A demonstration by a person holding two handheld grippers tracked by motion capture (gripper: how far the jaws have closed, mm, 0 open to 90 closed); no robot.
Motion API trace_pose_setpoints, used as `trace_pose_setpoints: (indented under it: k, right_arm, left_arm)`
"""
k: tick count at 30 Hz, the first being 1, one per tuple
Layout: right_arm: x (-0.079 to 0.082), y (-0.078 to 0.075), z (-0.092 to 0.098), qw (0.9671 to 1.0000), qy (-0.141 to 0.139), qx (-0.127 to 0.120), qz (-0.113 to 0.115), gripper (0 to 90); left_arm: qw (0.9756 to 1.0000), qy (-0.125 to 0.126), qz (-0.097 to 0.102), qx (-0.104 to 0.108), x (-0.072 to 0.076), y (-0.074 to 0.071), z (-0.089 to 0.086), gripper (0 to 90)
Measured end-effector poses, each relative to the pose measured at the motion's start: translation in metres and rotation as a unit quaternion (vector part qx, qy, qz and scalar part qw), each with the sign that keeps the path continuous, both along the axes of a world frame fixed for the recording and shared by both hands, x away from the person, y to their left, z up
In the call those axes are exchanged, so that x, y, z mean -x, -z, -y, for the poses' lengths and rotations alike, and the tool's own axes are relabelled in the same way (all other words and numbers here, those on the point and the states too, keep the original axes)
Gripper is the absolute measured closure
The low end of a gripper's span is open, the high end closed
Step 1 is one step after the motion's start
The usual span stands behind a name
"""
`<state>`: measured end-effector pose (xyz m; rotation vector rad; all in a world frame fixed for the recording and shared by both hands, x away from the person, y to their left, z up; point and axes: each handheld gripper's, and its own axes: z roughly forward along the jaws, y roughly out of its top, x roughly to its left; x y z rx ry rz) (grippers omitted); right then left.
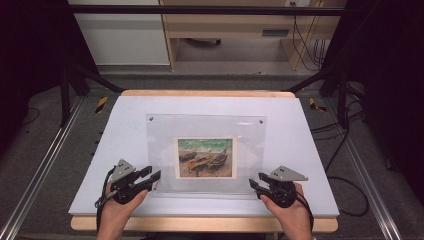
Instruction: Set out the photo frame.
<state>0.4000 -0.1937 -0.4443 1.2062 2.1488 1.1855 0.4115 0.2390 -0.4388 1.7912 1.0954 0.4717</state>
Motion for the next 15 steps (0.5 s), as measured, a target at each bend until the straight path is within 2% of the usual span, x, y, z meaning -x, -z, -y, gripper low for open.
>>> trace_pose_setpoints:
  k: [15]
  right_arm:
    - [0.0062,0.0023,-0.0014,0.9999,0.005,0.01,0.004,58.5]
  left_arm:
    - [1.0,0.005,-0.002,-0.004,0.0048,0.0007,-0.0016,60.6]
